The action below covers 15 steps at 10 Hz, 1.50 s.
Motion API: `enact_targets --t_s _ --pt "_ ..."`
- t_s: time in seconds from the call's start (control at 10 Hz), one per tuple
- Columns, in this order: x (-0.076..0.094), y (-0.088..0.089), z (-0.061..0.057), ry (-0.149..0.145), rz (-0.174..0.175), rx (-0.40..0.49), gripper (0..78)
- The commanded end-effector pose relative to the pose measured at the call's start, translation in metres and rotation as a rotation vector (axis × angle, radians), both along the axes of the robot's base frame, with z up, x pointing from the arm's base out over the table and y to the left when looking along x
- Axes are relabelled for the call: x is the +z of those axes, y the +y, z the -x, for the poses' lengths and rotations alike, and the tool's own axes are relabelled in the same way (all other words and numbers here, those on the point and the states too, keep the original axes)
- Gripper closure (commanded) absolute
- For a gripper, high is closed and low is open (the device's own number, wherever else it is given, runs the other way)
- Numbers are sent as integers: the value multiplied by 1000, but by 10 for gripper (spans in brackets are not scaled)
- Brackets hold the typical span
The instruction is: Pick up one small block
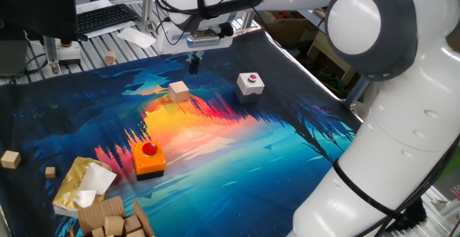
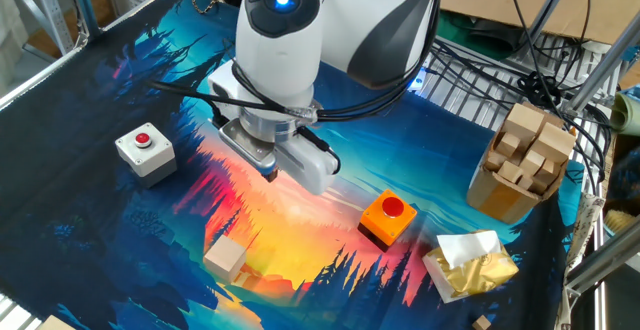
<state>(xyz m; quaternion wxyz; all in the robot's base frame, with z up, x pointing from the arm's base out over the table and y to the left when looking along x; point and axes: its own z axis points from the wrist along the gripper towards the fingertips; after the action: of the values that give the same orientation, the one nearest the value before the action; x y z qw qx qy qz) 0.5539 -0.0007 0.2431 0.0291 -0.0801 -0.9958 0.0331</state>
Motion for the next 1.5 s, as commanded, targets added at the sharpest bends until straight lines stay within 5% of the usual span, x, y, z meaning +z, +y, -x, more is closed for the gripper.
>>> enact_targets --t_s 0.1,0.8,1.5 --pt "-18 -11 -16 -9 0 15 776" --pt "-58 -7 -42 -22 2 16 776" --pt "-79 -12 -59 -19 1 31 776"
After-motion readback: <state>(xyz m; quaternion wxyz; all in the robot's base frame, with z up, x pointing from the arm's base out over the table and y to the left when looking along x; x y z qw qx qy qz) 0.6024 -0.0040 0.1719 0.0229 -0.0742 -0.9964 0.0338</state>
